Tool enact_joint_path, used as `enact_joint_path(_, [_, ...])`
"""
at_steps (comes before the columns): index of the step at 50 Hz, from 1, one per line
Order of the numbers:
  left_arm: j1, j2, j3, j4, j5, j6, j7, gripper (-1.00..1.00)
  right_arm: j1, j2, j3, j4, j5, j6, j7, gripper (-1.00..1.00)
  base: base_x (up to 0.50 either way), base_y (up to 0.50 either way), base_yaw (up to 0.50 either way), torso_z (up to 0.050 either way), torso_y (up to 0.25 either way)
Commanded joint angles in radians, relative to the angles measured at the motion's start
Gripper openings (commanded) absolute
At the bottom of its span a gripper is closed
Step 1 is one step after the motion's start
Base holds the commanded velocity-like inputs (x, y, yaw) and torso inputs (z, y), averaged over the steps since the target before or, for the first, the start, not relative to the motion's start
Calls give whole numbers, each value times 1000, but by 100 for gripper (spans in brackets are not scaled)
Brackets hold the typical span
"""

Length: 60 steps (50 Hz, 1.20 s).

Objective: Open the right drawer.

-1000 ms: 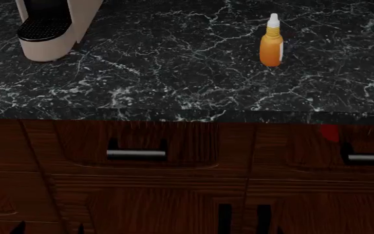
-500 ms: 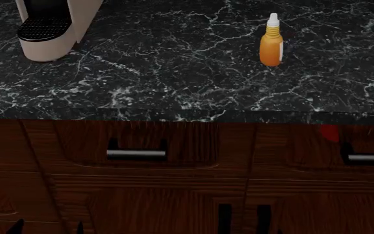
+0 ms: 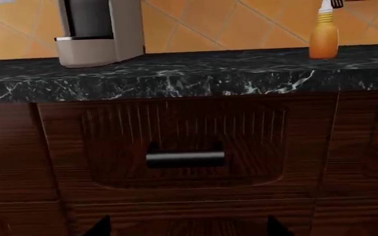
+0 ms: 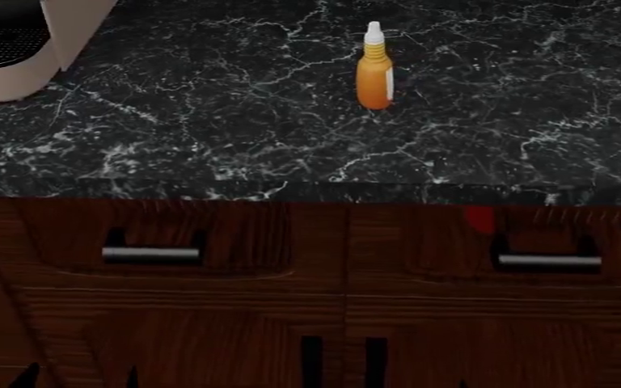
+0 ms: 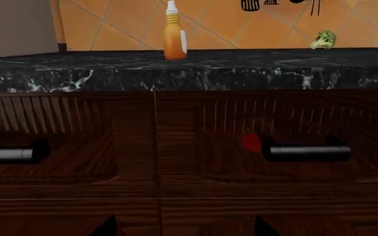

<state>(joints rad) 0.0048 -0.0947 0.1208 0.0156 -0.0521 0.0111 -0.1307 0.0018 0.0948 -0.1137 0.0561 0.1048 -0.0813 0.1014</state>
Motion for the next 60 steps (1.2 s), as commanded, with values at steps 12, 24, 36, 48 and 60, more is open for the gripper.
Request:
enact_joint_path(12, [-1,-7,7,-7,-21,9,3,100,1,6,-8,-15,5,14,3,100,0,-339,0,0,0])
enact_joint_path(24, [0,-20,20,-6,-33,13,-9,100,0,18,-24,-18,15,15,16,100,0,-331,0,0,0])
enact_joint_path(36, [0,-29,32,3,-41,5,-24,100,1,28,-36,-23,25,19,27,100,0,-327,0,0,0])
enact_joint_path(48, [-3,-37,39,-4,-54,13,-34,100,2,37,-46,-24,31,18,40,100,0,-165,0,0,0])
enact_joint_path(60, [-3,-50,59,6,-45,10,-44,100,2,45,-58,-22,32,9,50,100,0,0,0,0,0])
